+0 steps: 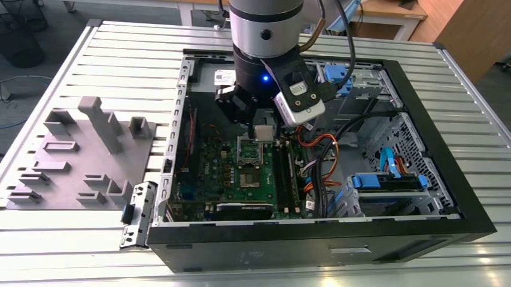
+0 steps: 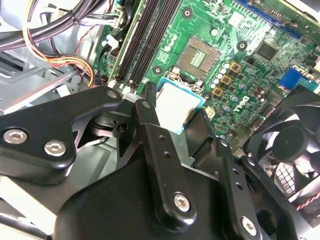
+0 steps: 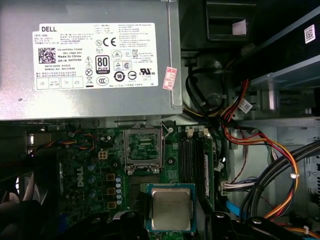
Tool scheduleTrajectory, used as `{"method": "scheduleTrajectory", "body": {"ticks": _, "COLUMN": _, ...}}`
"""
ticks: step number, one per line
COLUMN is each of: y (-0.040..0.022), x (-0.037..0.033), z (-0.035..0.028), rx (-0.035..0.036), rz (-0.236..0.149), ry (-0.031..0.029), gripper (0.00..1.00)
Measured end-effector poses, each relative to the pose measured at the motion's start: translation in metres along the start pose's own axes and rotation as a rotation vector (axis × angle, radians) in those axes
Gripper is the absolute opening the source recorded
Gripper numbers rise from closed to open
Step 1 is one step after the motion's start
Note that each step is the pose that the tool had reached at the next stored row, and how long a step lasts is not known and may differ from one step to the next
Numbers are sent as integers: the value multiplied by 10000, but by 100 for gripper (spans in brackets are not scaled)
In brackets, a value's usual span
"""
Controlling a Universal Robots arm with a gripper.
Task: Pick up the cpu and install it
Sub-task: 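Place the cpu into insertion slot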
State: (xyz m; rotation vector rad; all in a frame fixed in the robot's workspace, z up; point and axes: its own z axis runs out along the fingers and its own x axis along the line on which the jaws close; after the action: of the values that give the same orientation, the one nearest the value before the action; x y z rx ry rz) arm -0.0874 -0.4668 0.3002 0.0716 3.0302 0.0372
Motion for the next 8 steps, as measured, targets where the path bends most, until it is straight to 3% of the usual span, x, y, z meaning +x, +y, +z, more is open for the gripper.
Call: {"method": "scheduleTrajectory", "body": {"ticks": 8, "y": 0, "x": 0, "z": 0, "rx": 4, "rz": 13, "ry": -42, "gripper": 47}}
